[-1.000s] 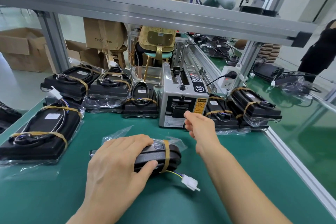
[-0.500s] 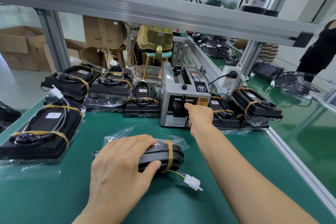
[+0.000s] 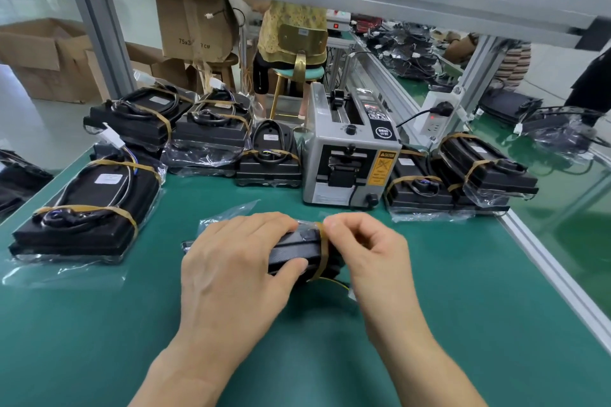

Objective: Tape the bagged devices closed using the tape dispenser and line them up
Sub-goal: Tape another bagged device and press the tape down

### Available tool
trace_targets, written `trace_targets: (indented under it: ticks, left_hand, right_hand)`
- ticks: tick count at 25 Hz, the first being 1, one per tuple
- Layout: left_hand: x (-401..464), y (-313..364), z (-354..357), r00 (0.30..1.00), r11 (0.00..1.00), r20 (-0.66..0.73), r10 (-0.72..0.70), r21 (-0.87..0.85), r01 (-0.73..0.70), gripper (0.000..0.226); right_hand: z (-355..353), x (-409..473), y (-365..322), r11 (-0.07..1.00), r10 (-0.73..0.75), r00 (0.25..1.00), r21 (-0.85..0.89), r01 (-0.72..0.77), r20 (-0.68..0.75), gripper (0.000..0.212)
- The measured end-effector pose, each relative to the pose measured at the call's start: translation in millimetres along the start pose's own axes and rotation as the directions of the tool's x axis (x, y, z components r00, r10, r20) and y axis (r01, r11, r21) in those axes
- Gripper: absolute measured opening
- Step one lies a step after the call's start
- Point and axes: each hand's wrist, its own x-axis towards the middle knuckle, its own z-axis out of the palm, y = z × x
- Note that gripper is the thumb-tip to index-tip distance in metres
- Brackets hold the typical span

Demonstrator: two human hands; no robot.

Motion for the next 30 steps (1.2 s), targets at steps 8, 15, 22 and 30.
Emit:
trace_targets:
  ticks: [8,15,22,30]
  left_hand:
    - [-3.8,4.2,-2.8,0.997,0.999,0.067,-0.037,0.002,0.037,0.031]
    - [-3.0,3.4,-2.7,0.998,1.0,0.064,-0.025,0.004,0.024,0.033]
    - [-3.5,2.4,-1.7,0.999,1.0,0.049,-0.017,0.006,0.016,0.031]
    - [-4.8,1.7,-2.7,0.999,1.0,0.054,-0.002,0.022,0.001,0.036]
  right_hand:
    - [20.6,-13.5,7.9,0.992,-0.064,0.991,-0.111,0.051,-0.119,0.012]
    - [19.9,-7.5,11.2,0.999,0.036,0.997,0.041,-0.034,-0.067,0.023]
    - [23.5,-9.6,9.4,1.0,0.009,0.998,-0.026,-0.011,-0.068,0.01]
    - [19.0,-7.7,10.2,0.997,0.0,0.999,-0.073,-0.003,-0.052,0.012]
